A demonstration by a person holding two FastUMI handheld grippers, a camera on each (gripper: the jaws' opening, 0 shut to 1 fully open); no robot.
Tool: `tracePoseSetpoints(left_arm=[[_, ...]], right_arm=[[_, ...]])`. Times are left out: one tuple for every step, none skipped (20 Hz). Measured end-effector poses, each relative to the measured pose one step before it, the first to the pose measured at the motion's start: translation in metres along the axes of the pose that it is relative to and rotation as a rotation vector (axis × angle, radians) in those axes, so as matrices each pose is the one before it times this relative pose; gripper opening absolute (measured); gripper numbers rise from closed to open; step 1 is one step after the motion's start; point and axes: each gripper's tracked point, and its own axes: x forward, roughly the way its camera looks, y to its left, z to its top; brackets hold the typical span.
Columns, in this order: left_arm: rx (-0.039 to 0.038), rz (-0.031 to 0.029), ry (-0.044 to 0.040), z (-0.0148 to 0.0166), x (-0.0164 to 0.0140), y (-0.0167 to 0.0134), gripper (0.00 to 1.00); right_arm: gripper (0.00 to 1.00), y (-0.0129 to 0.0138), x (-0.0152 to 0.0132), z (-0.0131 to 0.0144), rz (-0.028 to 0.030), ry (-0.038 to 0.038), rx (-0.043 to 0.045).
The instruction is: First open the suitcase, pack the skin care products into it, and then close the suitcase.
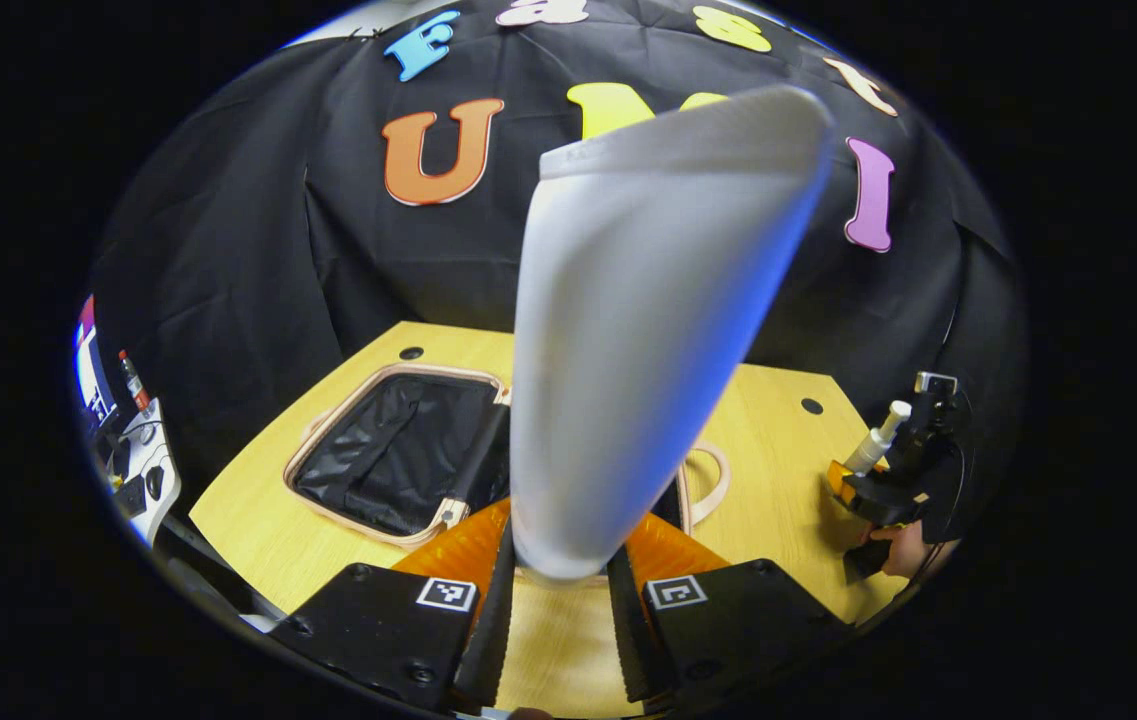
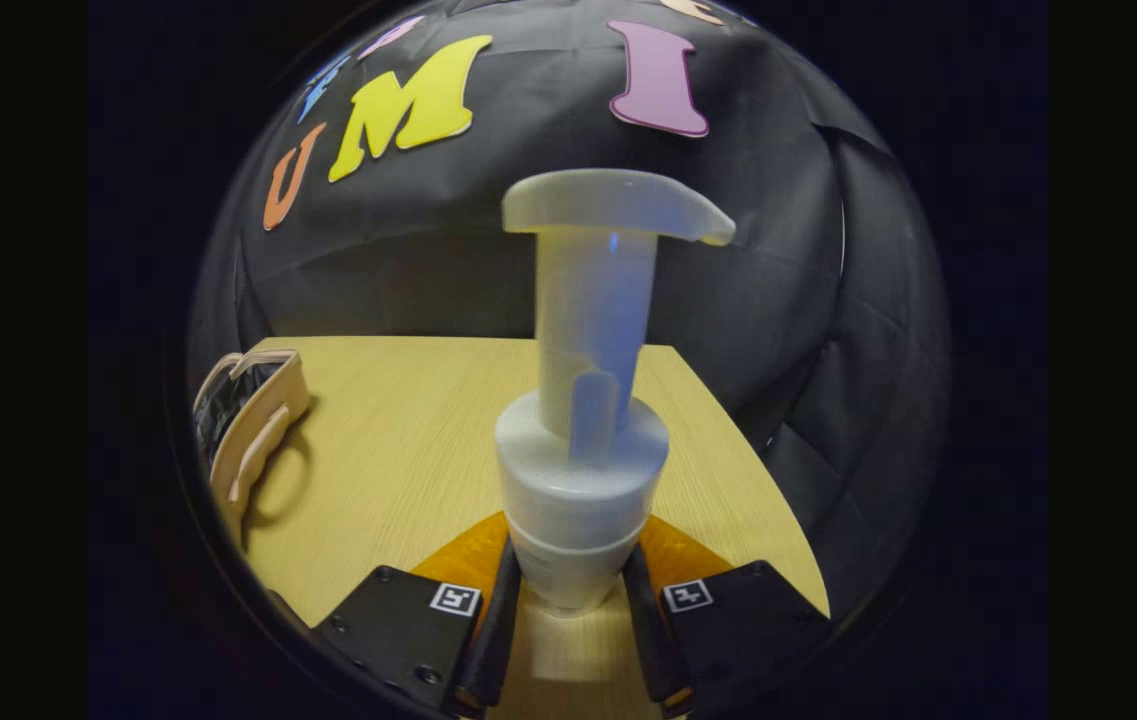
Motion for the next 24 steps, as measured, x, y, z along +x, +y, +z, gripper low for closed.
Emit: tracePoseSetpoints(left_arm=[[-0.00828, -0.01957, 0.01052, -0.00266, 0.00605, 0.00315, 0.47], [-0.01175, -0.02018, 0.0154, -0.00354, 0.00821, 0.00291, 0.47], [-0.01258, -0.01884, 0.0135, -0.00292, 0.00885, 0.00459, 0.47], [-0.00357, -0.01804, 0.01589, -0.00204, 0.0097, 0.00459, 0.47], [0.00574, -0.01432, 0.01208, -0.00093, 0.00877, 0.00301, 0.47], [0.00594, -0.01383, 0.01562, -0.00313, 0.00626, 0.00363, 0.47], [0.00884, -0.02096, 0.02347, -0.00348, 0.00995, 0.00277, 0.47], [0.00927, -0.02412, 0.02146, -0.00388, 0.01294, 0.00236, 0.47], [0.00878, -0.02242, 0.01949, -0.00363, 0.01329, 0.00145, 0.47], [0.00771, -0.0176, 0.02676, -0.00404, 0.01246, 0.00311, 0.46], [0.00624, -0.01302, 0.0212, -0.00282, 0.01283, 0.00241, 0.46], [0.00274, -0.01036, 0.02265, -0.00179, 0.01371, 0.00262, 0.46], [0.00345, -0.00205, 0.02654, -0.00206, 0.01069, 0.00237, 0.46], [0.00999, 0.00687, 0.03331, -0.00467, 0.01012, 0.00564, 0.47], [0.00331, 0.00459, 0.02919, -0.00297, 0.00823, 0.00433, 0.47], [-0.00932, -0.00374, 0.03189, -0.0045, 0.00818, 0.00189, 0.47], [-0.01899, -0.00439, 0.04229, -0.00387, 0.00803, 0.00294, 0.46], [-0.01548, -0.01276, 0.02824, -0.00168, 0.00547, 0.00125, 0.46], [-0.00956, -0.01331, 0.03181, -0.00156, 0.00417, -0.00098, 0.46], [-0.00648, -0.01003, 0.03261, 0.00001, 0.00251, -0.00195, 0.45], [0.00282, 0.00545, 0.03679, -0.00176, 0.00452, 0.00169, 0.51], [-0.00758, 0.00953, 0.04119, -0.00203, 0.00268, 0.00213, 0.44], [-0.01561, 0.00695, 0.042, -0.00155, -0.00049, 0.00061, 0.51], [-0.02113, 0.0, 0.03349, -0.00153, 0.00003, 0.00057, 0.51]], right_arm=[[0.49, -0.00139, -0.00425, 0.00053, 0.00162, 0.00909, 0.01365], [0.47, -0.00234, -0.00789, -0.00016, -0.00051, 0.00701, 0.01161], [0.47, -0.0024, -0.01125, 0.00216, -0.00244, 0.00541, 0.01011], [0.43, -0.00185, -0.01266, 0.00117, 0.00234, 0.00946, 0.01175], [0.43, -0.00025, -0.01589, 0.00462, 0.01256, 0.00703, 0.01589], [0.43, 0.00011, -0.01663, 0.00566, 0.00722, 0.00298, 0.01652], [0.46, 0.0004, -0.0175, 0.00493, 0.01372, 0.00899, 0.0142], [0.43, 0.00143, -0.01906, 0.00332, 0.01341, 0.00468, 0.0114], [0.46, 0.00019, -0.0187, 0.00635, 0.00571, -0.0013, 0.00506], [0.45, -0.00038, -0.0192, 0.0073, -0.00181, -0.01117, 0.00075], [0.45, -0.0014, -0.01847, 0.00889, -0.00653, -0.01678, -0.00047], [0.45, -0.00009, -0.01706, 0.00782, -0.0076, -0.013, -0.00202], [0.45, -0.00204, -0.01739, 0.00604, -0.01278, -0.01204, -0.00143], [0.45, -0.003, -0.01633, 0.00473, -0.01714, -0.01034, 0.00343], [0.45, -0.00352, -0.01528, 0.00256, -0.01533, -0.00269, 0.01226], [0.43, -0.00287, -0.01437, -0.00185, -0.01172, 0.00279, 0.01448], [0.46, -0.00441, -0.01543, -0.00275, -0.01956, 0.00261, 0.00925], [0.45, -0.00345, -0.01082, -0.0011, -0.01383, 0.00012, -0.00504], [0.45, -0.0032, -0.00965, -0.00344, -0.01227, 0.00112, -0.01569], [0.45, -0.00265, -0.00784, -0.0031, -0.00787, -0.00043, -0.01854], [0.45, -0.00091, -0.00524, -0.00179, -0.00079, 0.00285, -0.00416], [0.42, 0.00121, -0.00561, -0.00083, 0.00472, 0.00412, 0.01094], [0.45, 0.00138, -0.0033, 0.00022, 0.00452, 0.00039, 0.01573], [0.45, 0.00106, -0.00361, 0.00075, 0.00128, -0.00461, 0.00927]])
